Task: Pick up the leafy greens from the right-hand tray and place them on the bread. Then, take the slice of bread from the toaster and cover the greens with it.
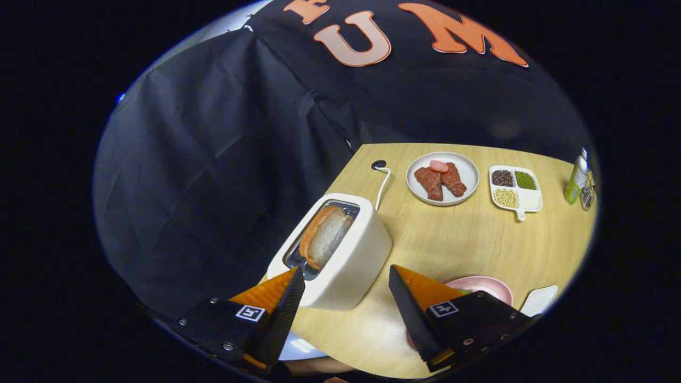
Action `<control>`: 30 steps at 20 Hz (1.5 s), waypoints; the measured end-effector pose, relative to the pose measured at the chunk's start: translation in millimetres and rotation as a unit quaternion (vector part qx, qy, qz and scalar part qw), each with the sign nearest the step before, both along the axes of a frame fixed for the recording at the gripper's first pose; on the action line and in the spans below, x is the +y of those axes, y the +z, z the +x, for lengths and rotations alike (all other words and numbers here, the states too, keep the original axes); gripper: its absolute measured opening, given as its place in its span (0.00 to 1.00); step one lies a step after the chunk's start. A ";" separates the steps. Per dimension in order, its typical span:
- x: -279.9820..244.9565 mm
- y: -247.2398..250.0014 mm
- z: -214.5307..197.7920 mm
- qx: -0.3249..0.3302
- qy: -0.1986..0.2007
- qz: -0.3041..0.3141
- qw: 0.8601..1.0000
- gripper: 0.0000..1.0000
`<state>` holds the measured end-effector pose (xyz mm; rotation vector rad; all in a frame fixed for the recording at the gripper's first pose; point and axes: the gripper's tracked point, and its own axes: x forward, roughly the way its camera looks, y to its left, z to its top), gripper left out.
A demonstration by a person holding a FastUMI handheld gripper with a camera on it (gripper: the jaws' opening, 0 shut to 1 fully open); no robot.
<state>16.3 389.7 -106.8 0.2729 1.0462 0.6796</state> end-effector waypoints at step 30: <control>30.9 17.2 26.3 0.000 -0.004 0.030 1.000 0.08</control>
